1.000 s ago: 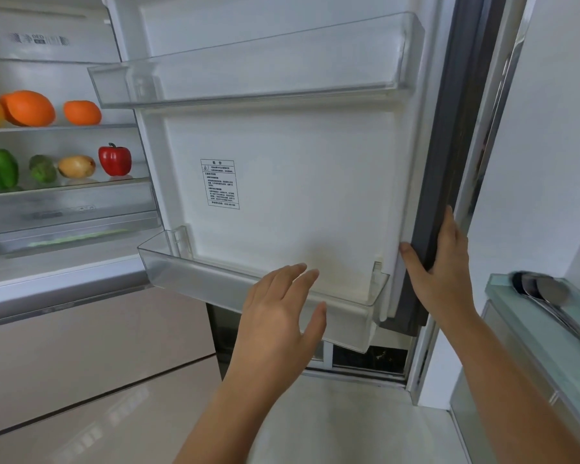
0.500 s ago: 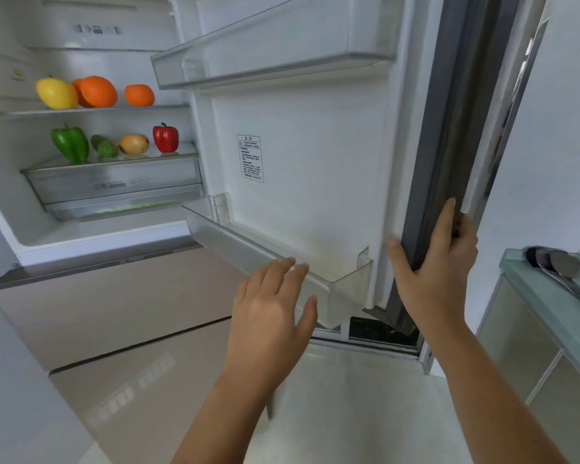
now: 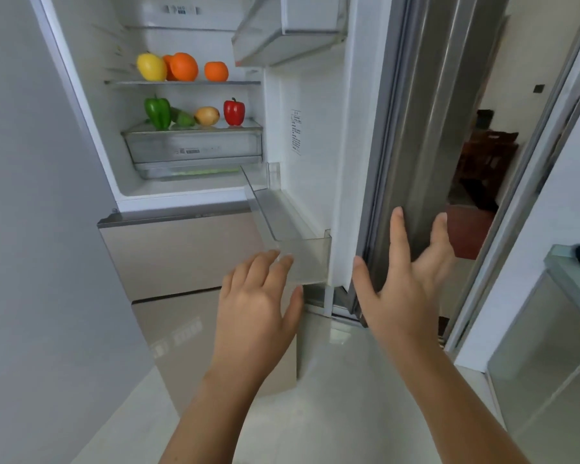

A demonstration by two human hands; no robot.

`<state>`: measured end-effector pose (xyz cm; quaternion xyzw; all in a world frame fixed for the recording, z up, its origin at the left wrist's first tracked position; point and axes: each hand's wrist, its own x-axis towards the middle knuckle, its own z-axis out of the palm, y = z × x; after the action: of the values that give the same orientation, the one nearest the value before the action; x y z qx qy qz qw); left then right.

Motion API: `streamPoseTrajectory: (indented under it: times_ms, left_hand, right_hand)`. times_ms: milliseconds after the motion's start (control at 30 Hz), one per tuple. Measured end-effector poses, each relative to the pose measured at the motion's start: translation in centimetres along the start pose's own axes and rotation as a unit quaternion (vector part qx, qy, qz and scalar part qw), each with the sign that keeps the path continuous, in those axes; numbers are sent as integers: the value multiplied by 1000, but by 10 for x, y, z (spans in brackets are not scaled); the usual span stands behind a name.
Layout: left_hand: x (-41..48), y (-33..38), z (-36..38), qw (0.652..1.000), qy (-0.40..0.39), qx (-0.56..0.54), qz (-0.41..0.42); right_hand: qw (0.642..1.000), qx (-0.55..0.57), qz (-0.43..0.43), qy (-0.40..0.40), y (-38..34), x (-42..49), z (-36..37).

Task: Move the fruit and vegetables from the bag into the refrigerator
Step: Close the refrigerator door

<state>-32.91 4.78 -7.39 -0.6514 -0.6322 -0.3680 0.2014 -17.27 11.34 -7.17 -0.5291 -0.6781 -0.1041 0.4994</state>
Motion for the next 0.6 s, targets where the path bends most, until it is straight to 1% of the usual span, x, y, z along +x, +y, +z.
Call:
streamPoseTrajectory:
  times_ms: [333,467,600]
  left_hand:
    - [-46,-51,-64,997,18,57,-54]
    - [-60,-75,-87,993,32,82,-81]
    - [-70,-101,-101,988,48,101,-108]
  right_hand:
    - [992,70,-86,-65,-89,-47,9]
    - [983,96,-123,-93,-122,-57,20]
    - [969,129,-176,-111,-152,-61,39]
